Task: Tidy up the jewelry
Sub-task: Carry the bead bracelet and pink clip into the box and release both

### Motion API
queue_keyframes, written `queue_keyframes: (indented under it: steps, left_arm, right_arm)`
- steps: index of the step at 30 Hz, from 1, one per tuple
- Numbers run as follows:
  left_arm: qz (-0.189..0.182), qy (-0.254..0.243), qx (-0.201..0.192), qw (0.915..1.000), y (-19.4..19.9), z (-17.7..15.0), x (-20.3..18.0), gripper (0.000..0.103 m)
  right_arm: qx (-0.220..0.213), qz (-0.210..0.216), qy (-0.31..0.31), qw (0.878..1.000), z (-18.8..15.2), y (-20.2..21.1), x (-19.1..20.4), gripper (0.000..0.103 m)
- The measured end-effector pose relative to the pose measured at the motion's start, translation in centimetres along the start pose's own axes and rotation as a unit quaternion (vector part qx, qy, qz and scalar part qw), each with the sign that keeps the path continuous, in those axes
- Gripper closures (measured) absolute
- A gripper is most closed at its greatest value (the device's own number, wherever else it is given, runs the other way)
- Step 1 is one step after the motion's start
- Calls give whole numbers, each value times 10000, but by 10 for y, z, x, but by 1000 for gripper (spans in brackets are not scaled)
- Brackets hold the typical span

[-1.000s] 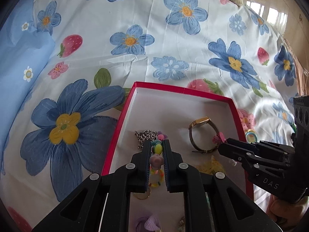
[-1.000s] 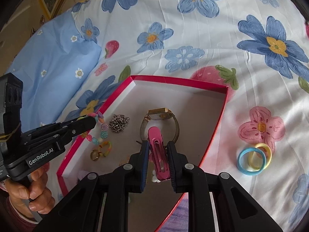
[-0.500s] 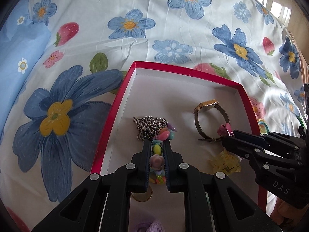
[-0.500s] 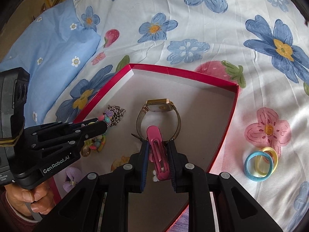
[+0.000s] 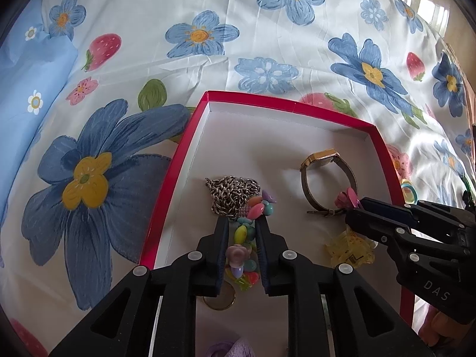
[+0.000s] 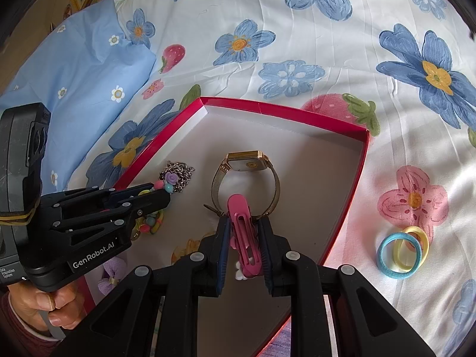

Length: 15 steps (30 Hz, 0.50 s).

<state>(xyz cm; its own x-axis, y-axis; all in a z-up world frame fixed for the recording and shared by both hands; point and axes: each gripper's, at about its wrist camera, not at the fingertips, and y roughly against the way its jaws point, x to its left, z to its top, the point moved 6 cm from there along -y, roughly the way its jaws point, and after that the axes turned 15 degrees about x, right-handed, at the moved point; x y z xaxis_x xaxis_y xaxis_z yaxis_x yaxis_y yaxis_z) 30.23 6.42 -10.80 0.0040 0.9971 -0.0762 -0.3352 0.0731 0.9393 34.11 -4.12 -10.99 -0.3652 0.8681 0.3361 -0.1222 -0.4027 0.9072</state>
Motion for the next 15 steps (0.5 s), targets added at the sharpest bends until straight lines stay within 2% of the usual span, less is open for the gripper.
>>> queue_keyframes:
  steps: [7, 9, 11, 12, 15]
  left_arm:
    - [99, -61, 9, 9999, 1, -1, -3, 84]
    - [116, -64, 14, 9999, 1, 0, -3, 80]
    - [135, -50, 6, 9999, 3, 0, -2, 66]
    - [142, -54, -8, 9999, 4, 0, -2, 63]
    - [165, -80, -38, 9998, 7, -1, -3, 61]
  right_arm:
    - [25, -24, 33, 10000, 0, 0, 1, 82]
    - [29, -30, 35, 10000, 0, -1, 1, 83]
    - [27, -17, 30, 10000, 0, -1, 1, 82]
    - [27, -11, 28, 10000, 0, -1, 1, 82]
    - [15, 44, 22, 10000, 0, -1, 2, 78]
